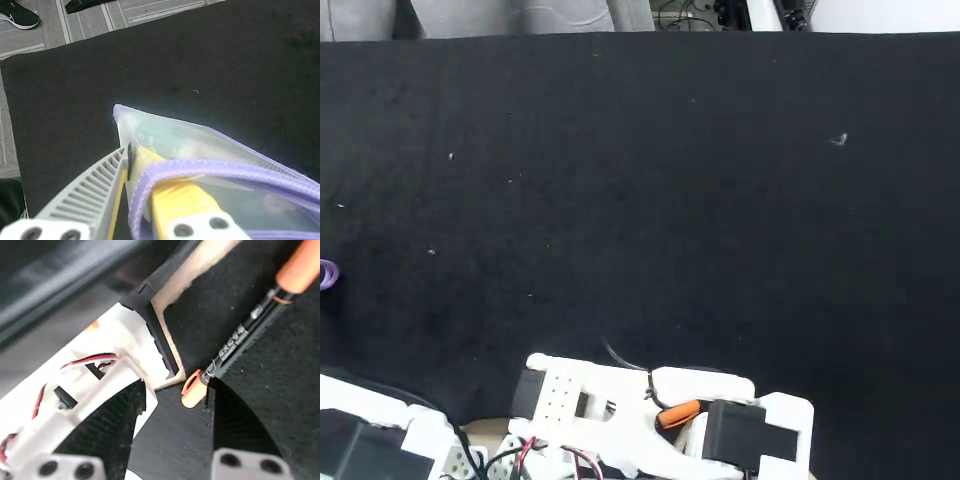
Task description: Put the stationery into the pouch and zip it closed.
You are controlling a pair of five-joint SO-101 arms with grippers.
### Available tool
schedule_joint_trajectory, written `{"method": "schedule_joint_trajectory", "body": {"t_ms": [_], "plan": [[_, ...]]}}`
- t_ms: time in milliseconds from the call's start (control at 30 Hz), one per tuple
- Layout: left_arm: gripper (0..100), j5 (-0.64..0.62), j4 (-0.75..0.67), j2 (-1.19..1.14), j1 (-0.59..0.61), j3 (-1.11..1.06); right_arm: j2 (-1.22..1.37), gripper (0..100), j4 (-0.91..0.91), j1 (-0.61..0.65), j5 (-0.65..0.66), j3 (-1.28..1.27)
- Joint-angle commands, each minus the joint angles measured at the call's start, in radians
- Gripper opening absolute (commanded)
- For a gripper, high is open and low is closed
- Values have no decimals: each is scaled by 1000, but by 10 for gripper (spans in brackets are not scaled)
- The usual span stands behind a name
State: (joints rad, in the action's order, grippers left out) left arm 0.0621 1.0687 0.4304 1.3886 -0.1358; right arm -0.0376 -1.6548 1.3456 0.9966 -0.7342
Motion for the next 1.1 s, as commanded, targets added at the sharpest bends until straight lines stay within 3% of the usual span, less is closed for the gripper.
{"method": "schedule_joint_trajectory", "body": {"t_ms": [0,333,600,700,800,1067], "plan": [[30,-8,-9,58,-13,77,1,204,49,-18,61,-31],[30,-8,-8,58,-13,79,-1,204,199,-298,89,12],[30,-6,-8,58,-13,79,-10,204,158,-520,89,257],[30,-6,-8,58,-13,79,-10,203,18,-499,89,309],[30,-6,-8,58,-15,79,-10,201,-115,-397,86,308],[30,-11,-8,58,-16,79,-10,201,-107,-187,118,114]]}}
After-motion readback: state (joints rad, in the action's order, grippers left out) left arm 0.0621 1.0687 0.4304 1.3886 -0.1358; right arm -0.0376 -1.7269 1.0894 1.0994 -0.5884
